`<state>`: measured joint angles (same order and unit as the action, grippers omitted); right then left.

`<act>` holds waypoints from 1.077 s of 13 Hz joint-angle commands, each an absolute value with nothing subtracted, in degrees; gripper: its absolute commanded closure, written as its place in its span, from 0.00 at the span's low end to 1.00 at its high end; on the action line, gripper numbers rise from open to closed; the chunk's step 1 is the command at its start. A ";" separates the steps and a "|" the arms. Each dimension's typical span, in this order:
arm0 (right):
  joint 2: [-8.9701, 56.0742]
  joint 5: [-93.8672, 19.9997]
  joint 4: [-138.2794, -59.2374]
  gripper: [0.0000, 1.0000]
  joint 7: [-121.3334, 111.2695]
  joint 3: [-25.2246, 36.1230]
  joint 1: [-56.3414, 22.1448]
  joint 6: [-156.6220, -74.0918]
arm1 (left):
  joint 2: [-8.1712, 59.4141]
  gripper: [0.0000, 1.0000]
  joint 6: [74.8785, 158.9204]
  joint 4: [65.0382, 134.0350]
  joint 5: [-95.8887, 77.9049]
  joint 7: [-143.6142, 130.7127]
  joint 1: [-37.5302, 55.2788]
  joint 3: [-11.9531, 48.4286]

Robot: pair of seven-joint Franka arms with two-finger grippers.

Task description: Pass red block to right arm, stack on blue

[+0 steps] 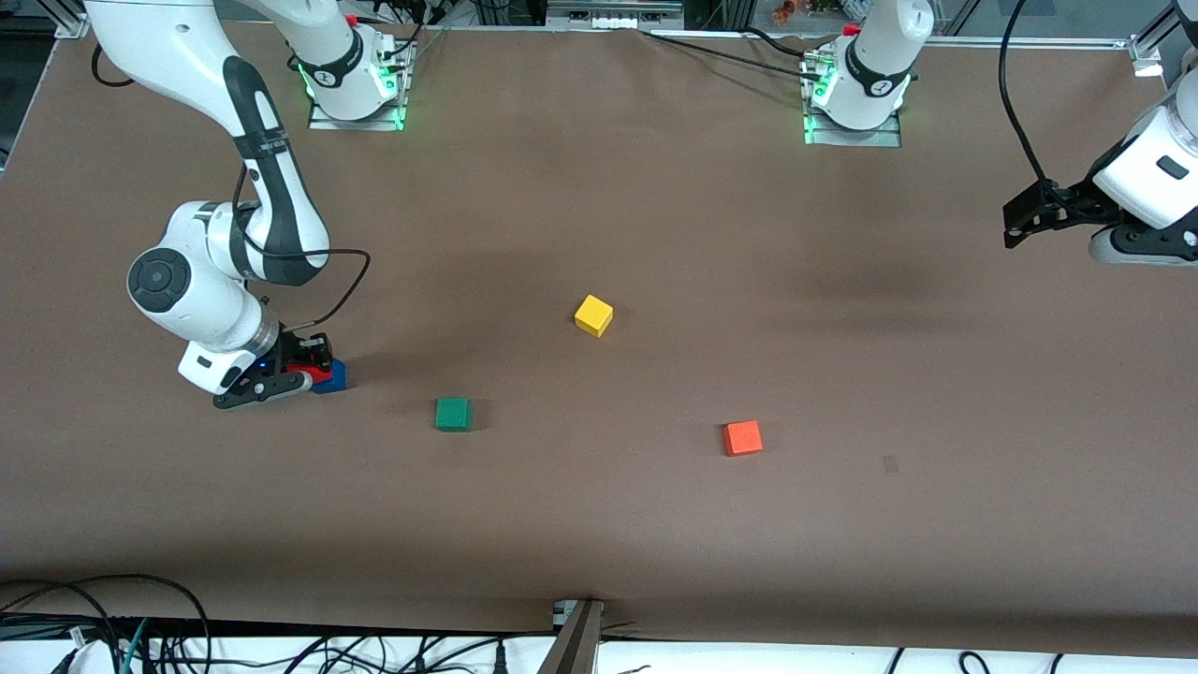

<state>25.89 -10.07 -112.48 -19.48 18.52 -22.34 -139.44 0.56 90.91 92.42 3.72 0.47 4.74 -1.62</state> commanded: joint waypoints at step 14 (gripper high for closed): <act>24.88 -8.96 -114.61 0.00 -18.63 18.98 -23.47 -142.91 | -0.26 0.00 90.97 92.64 2.99 -0.26 0.44 1.14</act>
<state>25.93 -10.05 -113.86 -19.43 18.52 -22.89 -142.48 0.56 90.91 92.54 3.72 0.38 1.36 0.25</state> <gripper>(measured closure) 0.414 0.000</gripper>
